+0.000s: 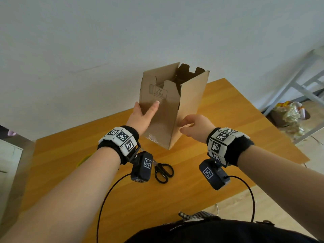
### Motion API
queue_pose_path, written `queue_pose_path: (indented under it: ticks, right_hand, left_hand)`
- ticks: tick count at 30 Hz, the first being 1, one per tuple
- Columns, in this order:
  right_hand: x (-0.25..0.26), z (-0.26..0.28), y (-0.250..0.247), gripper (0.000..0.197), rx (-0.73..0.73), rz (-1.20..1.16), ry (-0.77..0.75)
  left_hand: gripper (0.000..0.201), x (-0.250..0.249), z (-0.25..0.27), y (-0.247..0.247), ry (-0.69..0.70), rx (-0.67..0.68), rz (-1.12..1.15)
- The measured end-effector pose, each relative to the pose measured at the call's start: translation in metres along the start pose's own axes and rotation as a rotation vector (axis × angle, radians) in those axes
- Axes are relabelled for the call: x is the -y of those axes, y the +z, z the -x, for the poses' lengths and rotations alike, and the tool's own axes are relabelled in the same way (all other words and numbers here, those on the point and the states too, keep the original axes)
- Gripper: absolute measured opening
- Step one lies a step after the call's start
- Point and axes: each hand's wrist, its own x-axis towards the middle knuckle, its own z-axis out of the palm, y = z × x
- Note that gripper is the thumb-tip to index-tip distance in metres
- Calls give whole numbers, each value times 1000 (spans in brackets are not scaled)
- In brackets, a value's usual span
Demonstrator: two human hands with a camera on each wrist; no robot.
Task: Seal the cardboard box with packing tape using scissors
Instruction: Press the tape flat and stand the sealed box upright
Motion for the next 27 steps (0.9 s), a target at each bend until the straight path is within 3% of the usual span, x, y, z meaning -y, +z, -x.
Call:
queue_pose_path:
  ticks: [3, 8, 12, 14, 17, 20, 24, 27]
  right_hand:
    - [-3, -3, -2, 20, 70, 29, -18]
    - [-9, -10, 0, 19, 190, 95, -110]
    - [-11, -12, 1, 22, 207, 127, -136]
    - [-13, -13, -3, 22, 132, 107, -132]
    - [-14, -15, -20, 24, -112, 16, -102]
    - [-9, -23, -40, 42, -340, -71, -69]
    - [2, -36, -56, 73, -373, -112, 15]
    - [7, -43, -63, 79, -376, -185, 91]
  left_hand:
    - [91, -8, -3, 6, -47, -64, 58]
    - [94, -19, -8, 15, -78, -70, 211]
    - [90, -25, -12, 25, -117, -114, 227]
    - [83, -23, -17, 29, -130, -153, 220]
    - [70, -23, -23, 30, -154, -232, 202]
    - [58, -26, -27, 26, -145, -268, 159]
    - [45, -25, -33, 10, -94, -288, 14]
    - [39, -22, -35, -5, -53, -310, -125]
